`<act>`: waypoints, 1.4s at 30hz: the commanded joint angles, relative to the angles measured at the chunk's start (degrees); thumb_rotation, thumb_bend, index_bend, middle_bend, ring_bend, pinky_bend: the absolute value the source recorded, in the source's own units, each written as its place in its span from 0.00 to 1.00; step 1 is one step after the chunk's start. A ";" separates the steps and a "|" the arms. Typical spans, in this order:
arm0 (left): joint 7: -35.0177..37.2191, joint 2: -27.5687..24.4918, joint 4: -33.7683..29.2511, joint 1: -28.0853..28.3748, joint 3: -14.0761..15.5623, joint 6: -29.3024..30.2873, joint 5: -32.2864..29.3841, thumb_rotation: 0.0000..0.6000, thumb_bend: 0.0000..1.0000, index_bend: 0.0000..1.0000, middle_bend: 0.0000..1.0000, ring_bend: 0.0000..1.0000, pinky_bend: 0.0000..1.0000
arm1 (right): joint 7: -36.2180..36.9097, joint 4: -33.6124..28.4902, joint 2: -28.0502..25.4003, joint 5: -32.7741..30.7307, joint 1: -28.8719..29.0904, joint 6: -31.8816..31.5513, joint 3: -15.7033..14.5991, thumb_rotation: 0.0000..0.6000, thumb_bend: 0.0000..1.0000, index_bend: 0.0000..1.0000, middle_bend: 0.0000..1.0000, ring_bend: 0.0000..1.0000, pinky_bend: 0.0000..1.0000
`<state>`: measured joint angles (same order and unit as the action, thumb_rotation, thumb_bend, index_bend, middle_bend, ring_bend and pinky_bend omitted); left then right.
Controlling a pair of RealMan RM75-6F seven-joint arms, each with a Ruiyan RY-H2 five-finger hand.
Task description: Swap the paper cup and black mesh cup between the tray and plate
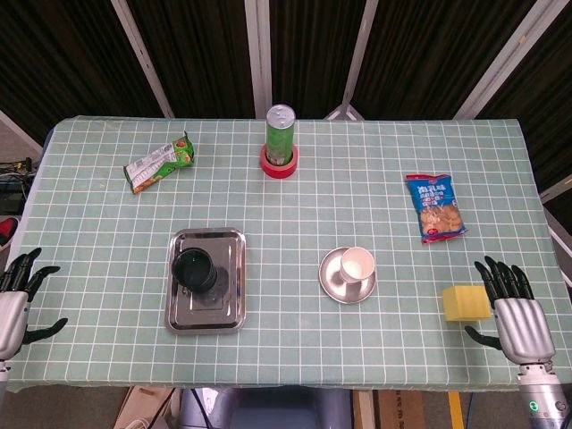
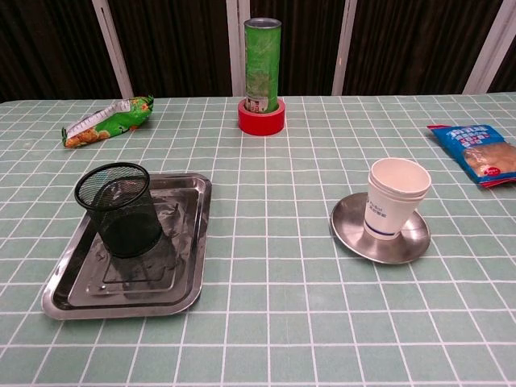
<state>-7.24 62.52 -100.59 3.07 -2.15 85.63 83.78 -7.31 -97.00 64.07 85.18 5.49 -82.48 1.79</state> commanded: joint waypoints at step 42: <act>-1.09 0.49 -0.91 -0.27 0.52 0.70 1.21 1.00 0.04 0.23 0.00 0.00 0.15 | -13.72 -13.63 1.10 -17.39 21.00 26.91 8.31 1.00 0.00 0.00 0.00 0.00 0.00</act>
<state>-8.16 63.06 -101.53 2.83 -1.59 86.29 85.08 -16.93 -109.57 63.52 72.72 22.67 -59.05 8.15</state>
